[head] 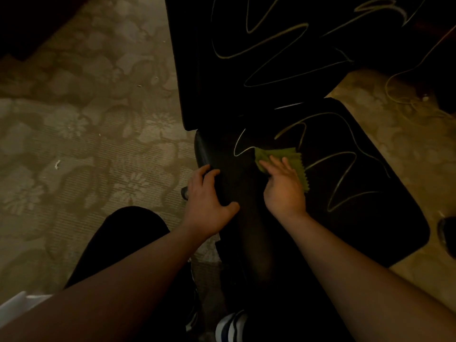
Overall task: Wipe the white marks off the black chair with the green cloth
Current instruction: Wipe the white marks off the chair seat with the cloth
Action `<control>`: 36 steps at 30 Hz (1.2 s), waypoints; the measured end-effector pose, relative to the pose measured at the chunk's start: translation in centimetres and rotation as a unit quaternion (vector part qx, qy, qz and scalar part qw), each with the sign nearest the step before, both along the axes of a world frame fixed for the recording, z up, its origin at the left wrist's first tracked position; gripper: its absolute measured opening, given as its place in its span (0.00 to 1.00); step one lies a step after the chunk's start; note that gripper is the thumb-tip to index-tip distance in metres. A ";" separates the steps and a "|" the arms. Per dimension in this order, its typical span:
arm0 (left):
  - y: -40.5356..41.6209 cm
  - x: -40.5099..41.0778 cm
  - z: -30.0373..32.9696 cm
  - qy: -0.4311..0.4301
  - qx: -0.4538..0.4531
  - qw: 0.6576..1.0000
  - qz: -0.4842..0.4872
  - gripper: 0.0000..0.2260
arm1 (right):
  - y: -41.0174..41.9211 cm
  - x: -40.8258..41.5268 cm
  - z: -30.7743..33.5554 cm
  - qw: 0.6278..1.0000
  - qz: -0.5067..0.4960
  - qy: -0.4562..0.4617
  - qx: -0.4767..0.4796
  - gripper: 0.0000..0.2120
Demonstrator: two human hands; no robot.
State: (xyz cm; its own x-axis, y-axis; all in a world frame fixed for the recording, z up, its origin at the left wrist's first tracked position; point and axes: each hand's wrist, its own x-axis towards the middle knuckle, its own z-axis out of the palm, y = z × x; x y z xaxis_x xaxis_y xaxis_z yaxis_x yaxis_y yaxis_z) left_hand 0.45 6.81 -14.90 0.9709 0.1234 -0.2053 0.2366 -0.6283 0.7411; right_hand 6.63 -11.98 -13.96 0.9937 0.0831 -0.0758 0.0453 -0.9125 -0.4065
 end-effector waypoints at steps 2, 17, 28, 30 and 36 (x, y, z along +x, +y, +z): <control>0.2 0.3 -0.1 0.002 0.002 1.000 0.004 0.43 | 0.6 0.4 -0.1 1.000 -0.022 -0.001 -0.013 0.26; -0.1 1.1 0.2 0.011 -0.003 1.000 0.014 0.45 | 1.2 2.5 0.1 0.990 0.137 0.019 -0.016 0.29; 0.2 2.0 -0.1 -0.006 -0.008 1.000 0.010 0.44 | 4.4 3.3 0.4 0.969 0.242 0.041 0.011 0.25; 0.1 2.1 0.0 0.000 -0.008 1.000 0.006 0.45 | 4.2 4.3 0.1 0.974 0.225 0.022 0.010 0.26; 0.4 2.8 0.0 0.012 -0.009 1.000 -0.007 0.46 | 4.4 7.4 -0.6 0.999 0.033 -0.002 -0.031 0.29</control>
State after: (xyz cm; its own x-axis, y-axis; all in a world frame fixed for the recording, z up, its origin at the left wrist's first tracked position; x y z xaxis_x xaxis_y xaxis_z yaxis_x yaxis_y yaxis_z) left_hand 3.28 7.18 -14.91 0.9674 0.1064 -0.2297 0.2452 -0.6184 0.7466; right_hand 14.02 -7.53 -14.58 0.9865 0.1437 -0.0790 0.1078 -0.9312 -0.3481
